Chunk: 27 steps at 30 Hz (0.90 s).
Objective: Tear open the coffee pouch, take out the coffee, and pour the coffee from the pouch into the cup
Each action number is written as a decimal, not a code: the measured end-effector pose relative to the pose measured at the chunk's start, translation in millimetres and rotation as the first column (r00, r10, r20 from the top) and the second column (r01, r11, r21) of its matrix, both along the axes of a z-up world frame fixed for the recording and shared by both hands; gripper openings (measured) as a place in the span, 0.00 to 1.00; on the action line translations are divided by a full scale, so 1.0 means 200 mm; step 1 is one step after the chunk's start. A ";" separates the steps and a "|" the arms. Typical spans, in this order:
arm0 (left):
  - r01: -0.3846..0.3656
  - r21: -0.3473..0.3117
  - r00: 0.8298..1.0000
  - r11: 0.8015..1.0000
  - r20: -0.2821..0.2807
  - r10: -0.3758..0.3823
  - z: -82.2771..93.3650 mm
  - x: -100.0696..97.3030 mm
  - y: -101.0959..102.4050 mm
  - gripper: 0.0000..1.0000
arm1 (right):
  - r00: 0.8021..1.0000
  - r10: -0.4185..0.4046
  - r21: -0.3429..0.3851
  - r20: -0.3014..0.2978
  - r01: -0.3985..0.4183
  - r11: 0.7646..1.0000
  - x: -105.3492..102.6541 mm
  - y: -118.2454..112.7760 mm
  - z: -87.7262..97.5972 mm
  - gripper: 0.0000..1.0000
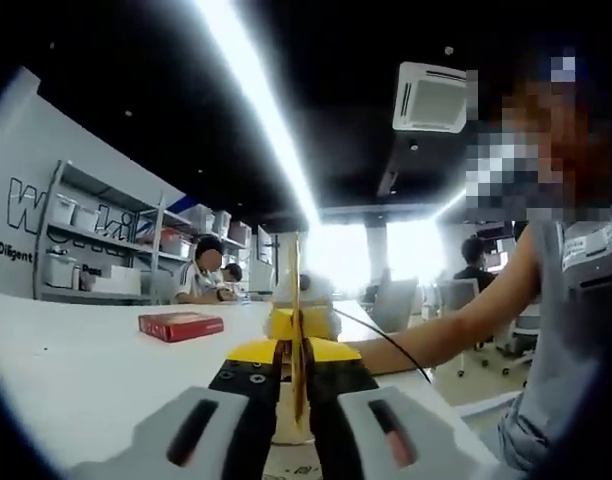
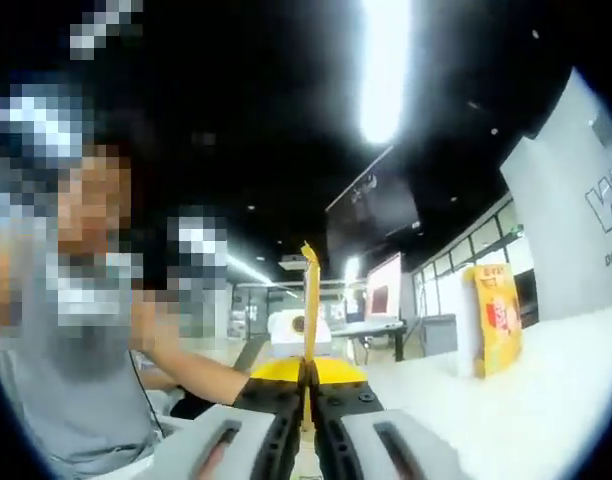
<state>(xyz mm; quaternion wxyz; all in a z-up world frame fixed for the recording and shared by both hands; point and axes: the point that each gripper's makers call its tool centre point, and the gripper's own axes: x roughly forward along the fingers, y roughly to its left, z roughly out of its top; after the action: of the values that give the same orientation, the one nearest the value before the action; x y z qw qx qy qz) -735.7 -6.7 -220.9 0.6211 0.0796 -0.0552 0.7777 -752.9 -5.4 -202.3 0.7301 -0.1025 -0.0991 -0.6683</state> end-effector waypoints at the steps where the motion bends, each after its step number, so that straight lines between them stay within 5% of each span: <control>1: -0.010 -0.012 1.000 1.000 -0.026 0.010 -0.01 0.00 0.00 0.06 | 1.000 -0.012 0.001 -0.010 0.012 1.000 0.00 -0.01 0.00 0.05; 7: -0.011 0.001 1.000 1.000 -0.020 0.011 0.00 -0.02 -0.01 0.05 | 1.000 -0.024 -0.042 -0.006 0.024 0.999 -0.01 0.00 0.03 0.18; 14: 0.001 -0.007 1.000 1.000 0.004 -0.001 0.00 -0.02 -0.01 0.06 | 0.996 -0.086 -0.167 0.006 0.086 0.982 -0.04 0.09 0.15 0.14; 16: -0.001 -0.010 1.000 1.000 0.005 0.001 -0.01 -0.02 -0.01 0.06 | 0.996 -0.089 -0.193 0.014 0.090 0.977 -0.06 0.13 0.18 0.07; 22: 0.005 0.029 1.000 1.000 0.009 -0.006 0.03 -0.02 -0.01 0.15 | 0.997 -0.080 -0.223 0.019 0.082 0.971 -0.08 0.15 0.21 0.03; 27: -0.010 -0.002 1.000 1.000 -0.017 0.010 0.00 -0.04 -0.01 0.05 | 0.998 -0.063 -0.218 0.011 0.064 0.974 -0.08 0.15 0.21 0.04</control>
<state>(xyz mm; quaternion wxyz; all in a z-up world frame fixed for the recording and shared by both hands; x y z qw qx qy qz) -743.1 -9.2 -220.6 0.6178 0.0861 -0.0487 0.7801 -769.4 25.0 -161.2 0.6926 -0.1836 -0.1701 -0.6766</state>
